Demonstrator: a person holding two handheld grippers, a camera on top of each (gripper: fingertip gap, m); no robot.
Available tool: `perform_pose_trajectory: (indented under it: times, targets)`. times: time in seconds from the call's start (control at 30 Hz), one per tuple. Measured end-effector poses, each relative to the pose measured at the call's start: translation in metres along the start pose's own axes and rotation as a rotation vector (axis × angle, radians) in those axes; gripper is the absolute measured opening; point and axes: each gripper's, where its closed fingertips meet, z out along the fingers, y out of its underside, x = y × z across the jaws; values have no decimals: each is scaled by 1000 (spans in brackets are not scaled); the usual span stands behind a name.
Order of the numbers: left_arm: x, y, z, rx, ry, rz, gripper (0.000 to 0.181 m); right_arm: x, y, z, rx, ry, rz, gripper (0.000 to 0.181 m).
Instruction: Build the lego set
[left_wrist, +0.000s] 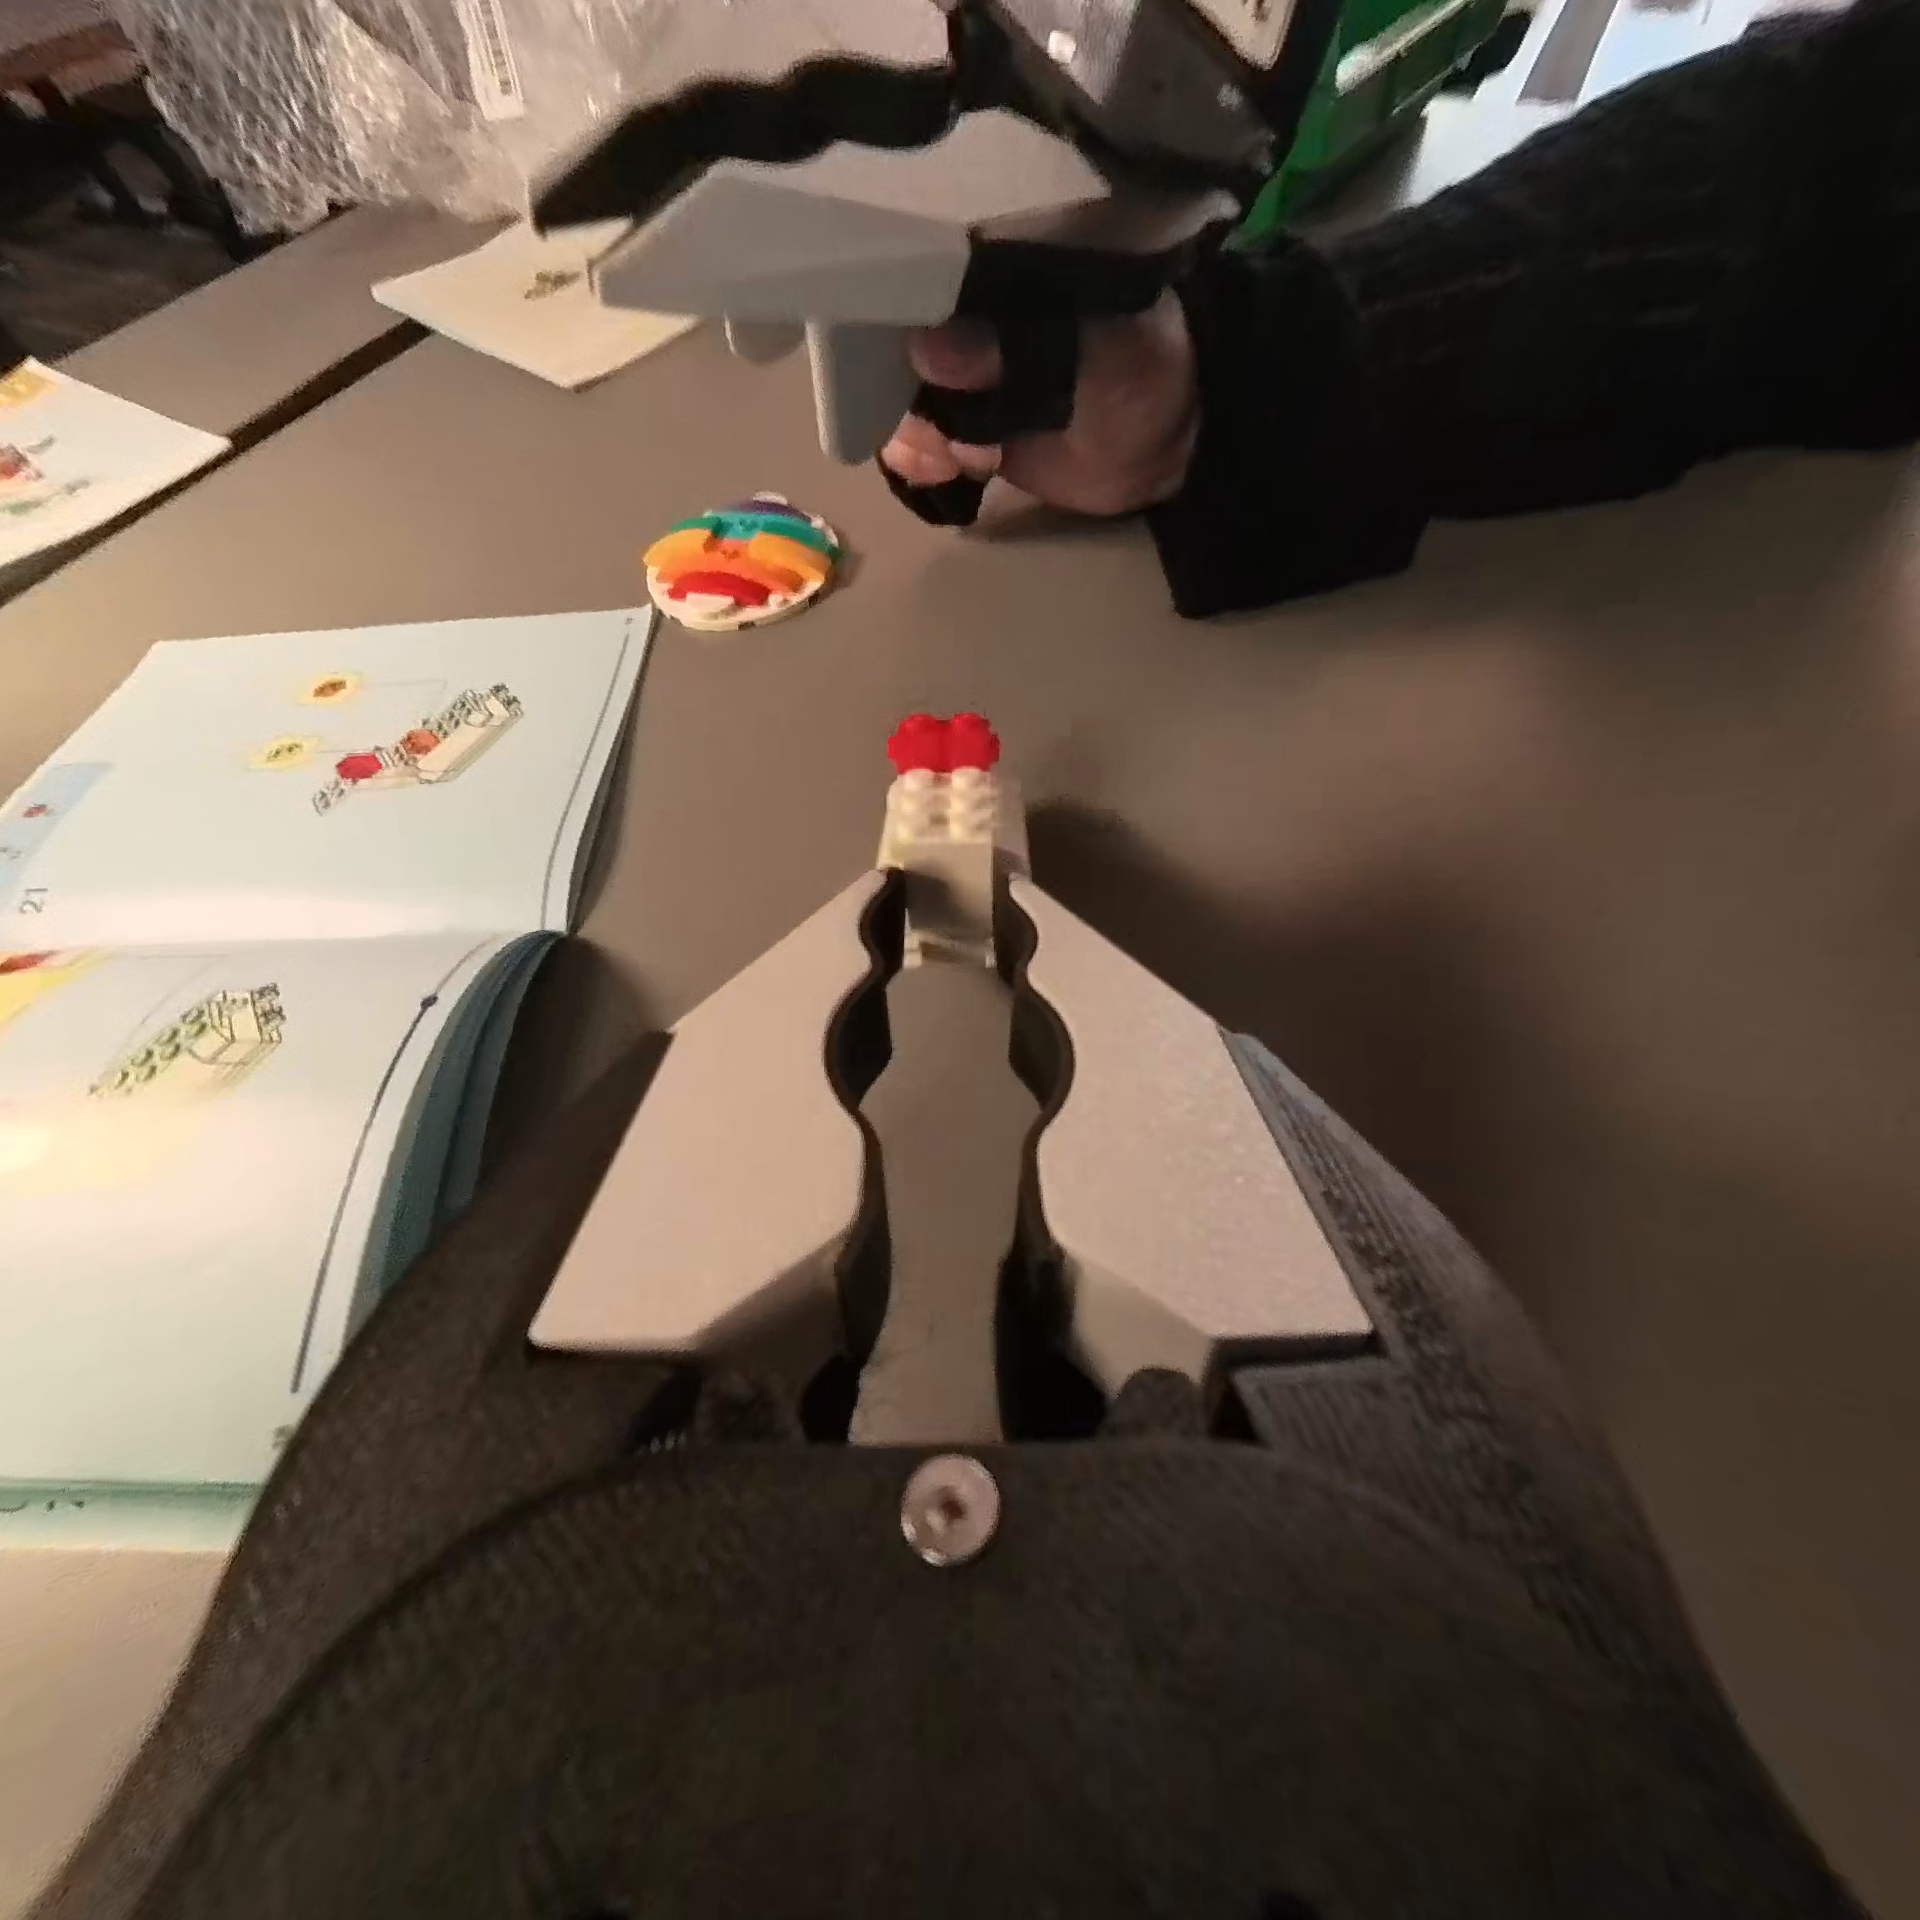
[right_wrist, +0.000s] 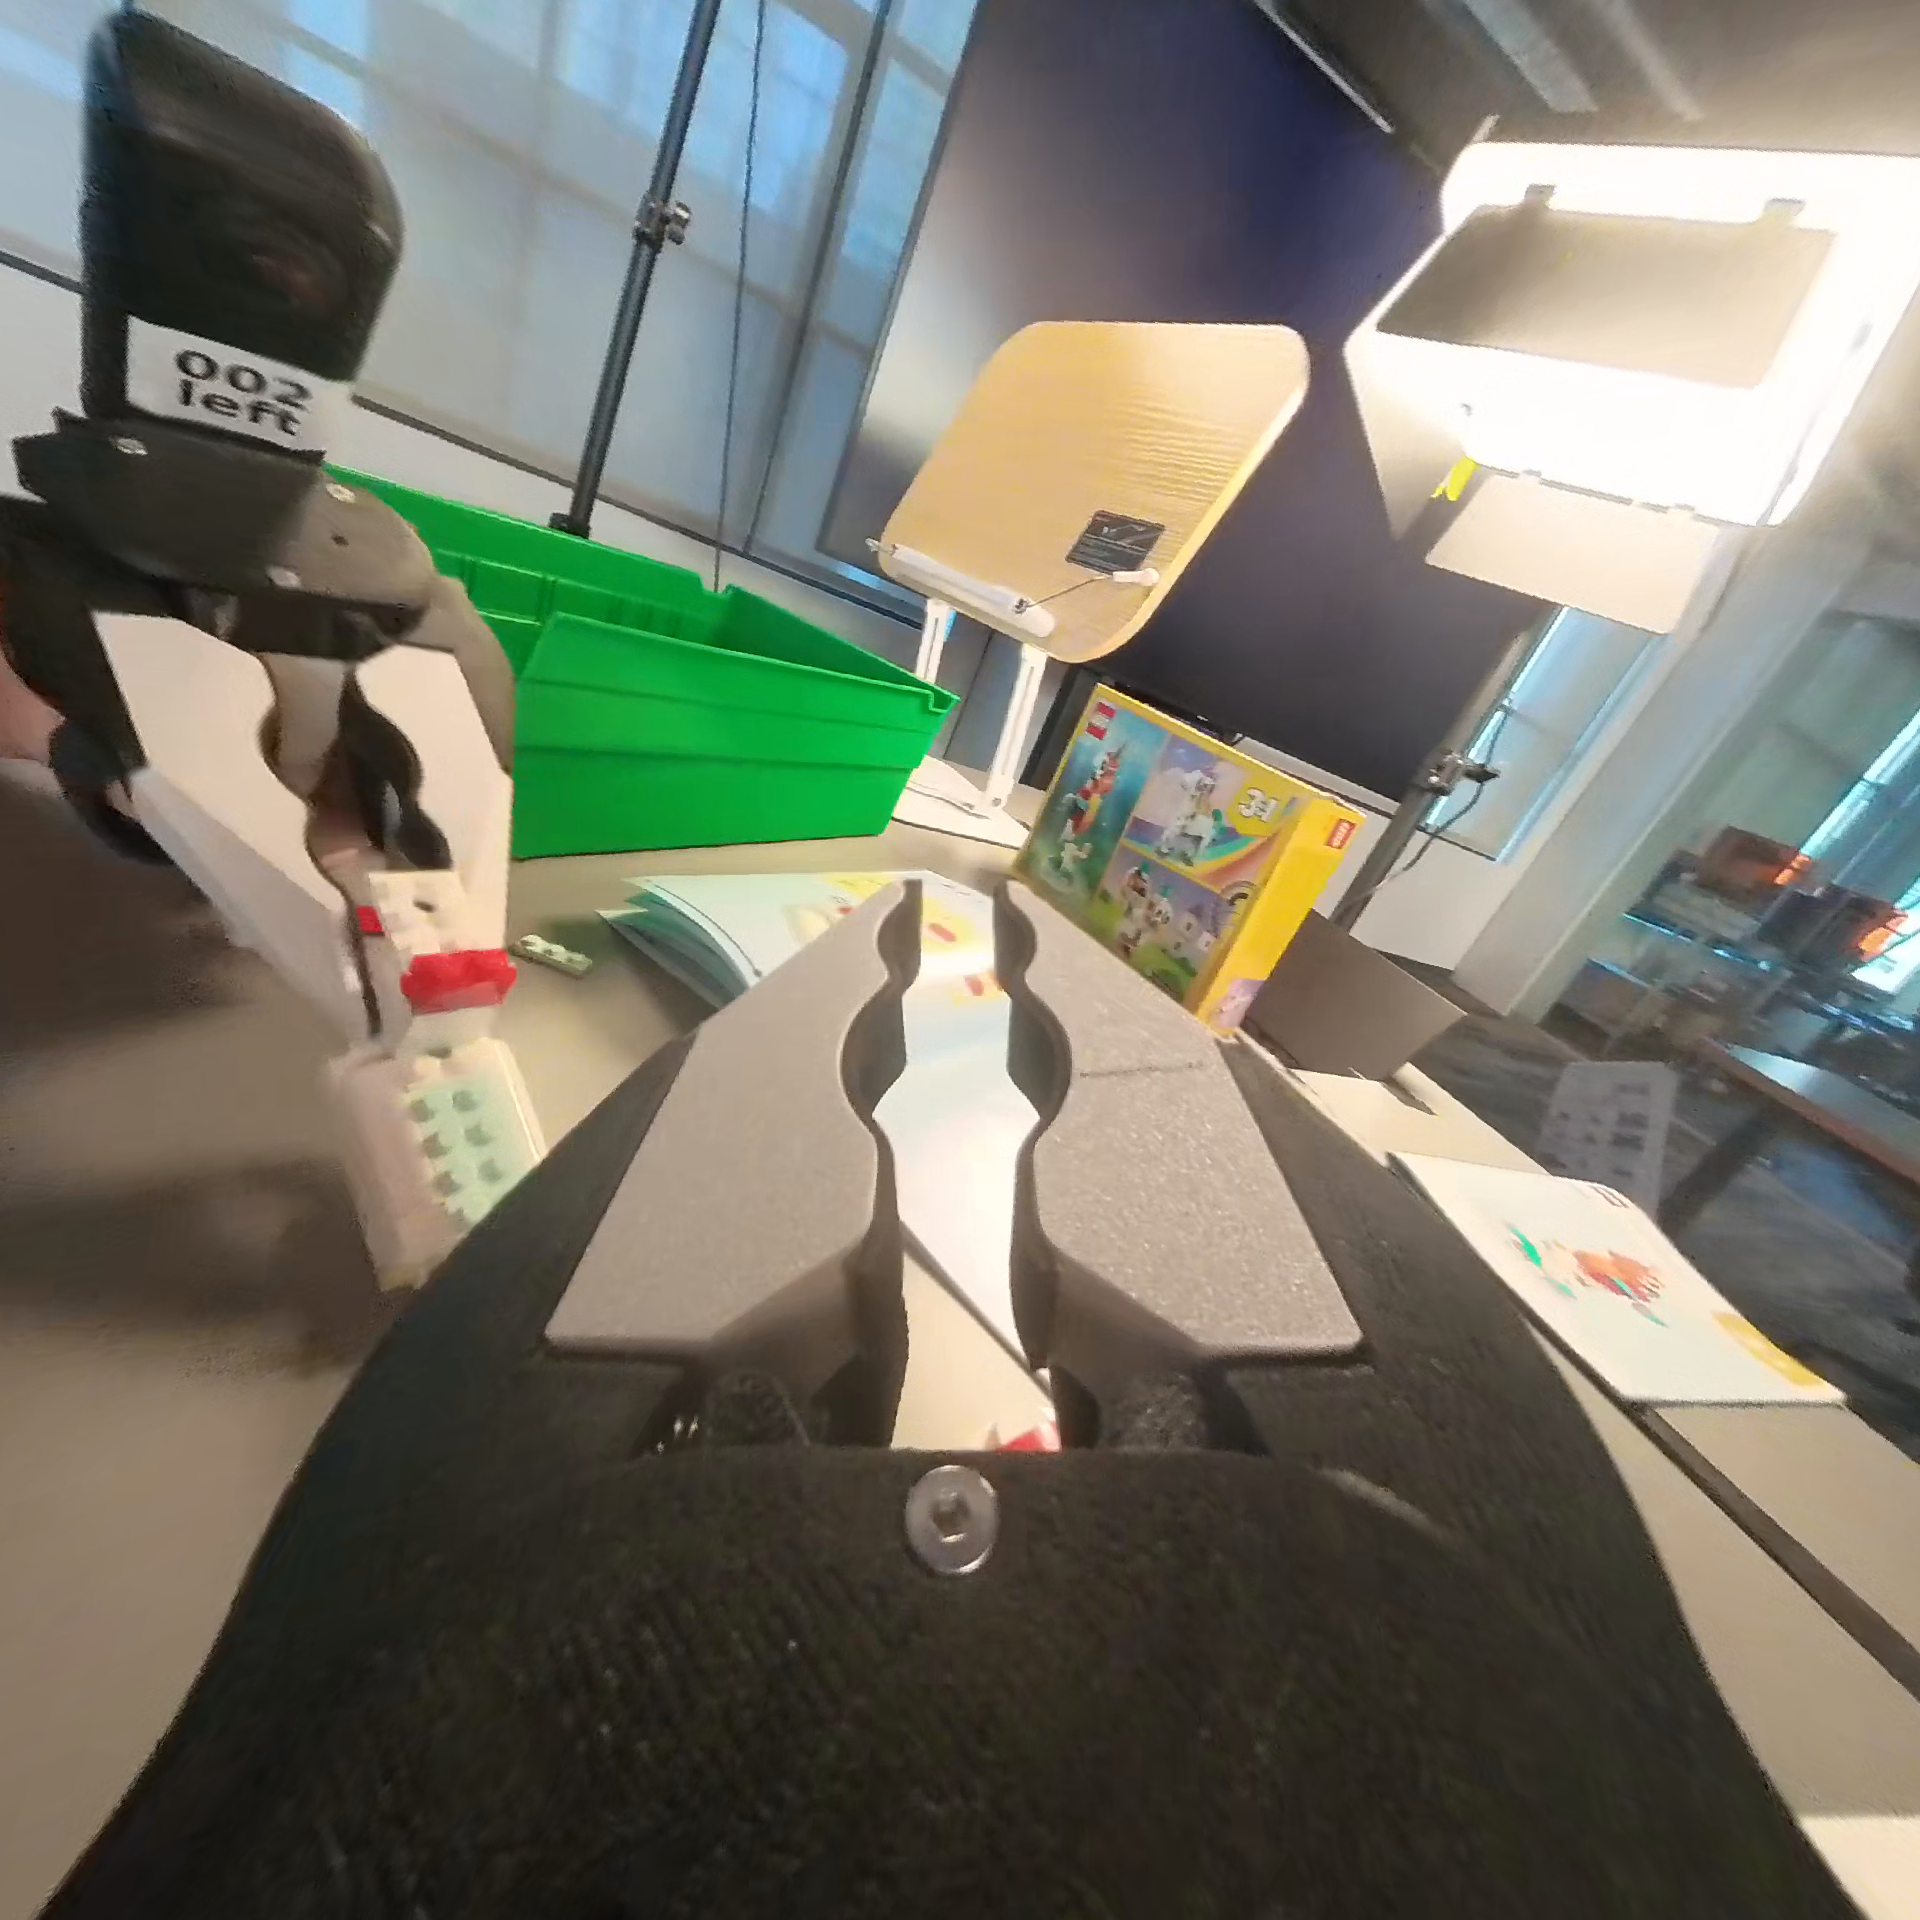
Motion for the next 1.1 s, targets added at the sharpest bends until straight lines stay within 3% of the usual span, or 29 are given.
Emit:
perform_pose_trajectory:
  times: [0.37,0.53,0.77,0.9,1.1]
  targets:
    - [1,14,10,-110,-13,21,16,5,0,-1,18,6,44,13]
    - [1,16,11,-128,-59,93,32,5,-1,-1,24,5,34,13]
    - [-5,4,3,-32,-20,-34,56,17,-6,-6,54,74,19,10]
    - [-4,6,4,-47,8,-57,51,18,-4,-5,46,76,26,10]
    - [0,24,15,-185,-10,4,45,16,-2,-4,33,67,20,11]
